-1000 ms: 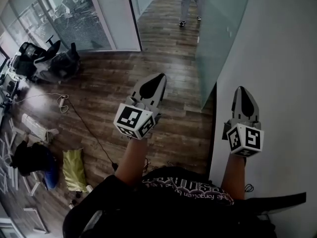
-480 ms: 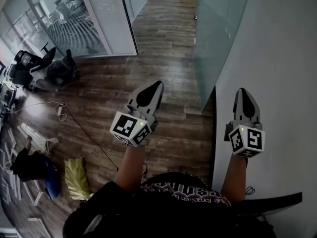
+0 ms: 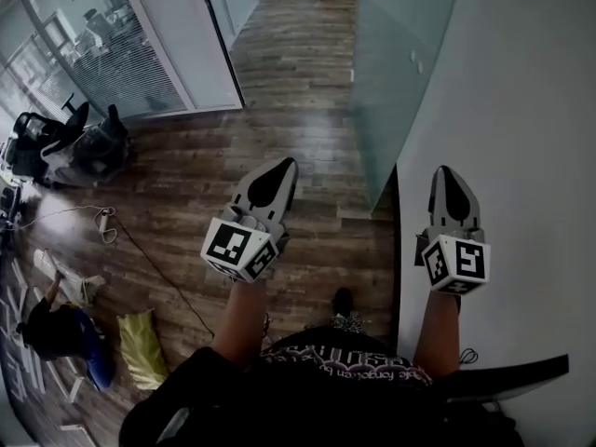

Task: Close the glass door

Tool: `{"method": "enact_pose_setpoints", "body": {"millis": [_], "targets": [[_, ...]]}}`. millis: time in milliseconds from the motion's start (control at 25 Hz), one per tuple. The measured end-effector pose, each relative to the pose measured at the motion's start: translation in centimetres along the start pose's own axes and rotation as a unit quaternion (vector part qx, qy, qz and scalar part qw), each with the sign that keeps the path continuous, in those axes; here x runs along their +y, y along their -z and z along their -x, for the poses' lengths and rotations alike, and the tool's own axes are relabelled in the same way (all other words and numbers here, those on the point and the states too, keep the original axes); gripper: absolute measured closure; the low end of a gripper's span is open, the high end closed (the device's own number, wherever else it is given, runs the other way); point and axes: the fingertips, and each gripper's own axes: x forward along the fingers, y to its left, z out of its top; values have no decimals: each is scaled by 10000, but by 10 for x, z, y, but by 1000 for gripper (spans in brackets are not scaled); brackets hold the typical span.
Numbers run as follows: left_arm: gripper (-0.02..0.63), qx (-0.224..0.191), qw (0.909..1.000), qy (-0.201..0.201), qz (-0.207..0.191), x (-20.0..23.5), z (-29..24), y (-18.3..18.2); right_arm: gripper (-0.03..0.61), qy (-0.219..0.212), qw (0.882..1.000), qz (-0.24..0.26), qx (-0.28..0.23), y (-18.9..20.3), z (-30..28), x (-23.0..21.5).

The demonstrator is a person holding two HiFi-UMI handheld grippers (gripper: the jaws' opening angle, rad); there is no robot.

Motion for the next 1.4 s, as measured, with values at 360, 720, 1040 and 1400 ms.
{"method": "enact_pose_setpoints", "body": {"millis": [360,720,1040,1400], "targets": [[612,-17,10000,-62,-52,24,-75,7,575,-77,10000,-21,44,14,-74,-48],[612,12,9999,-100,-47,47,-123,14,574,-43,10000,-26,77,21,-128,-73],[612,35,9997,221,-31,92,-171,20,575,377,9992,-7,97,28,-176,-86],[612,-37,9993,355,-57,107,-218,21,574,458,9988,43,173,34,-212,-106]]}}
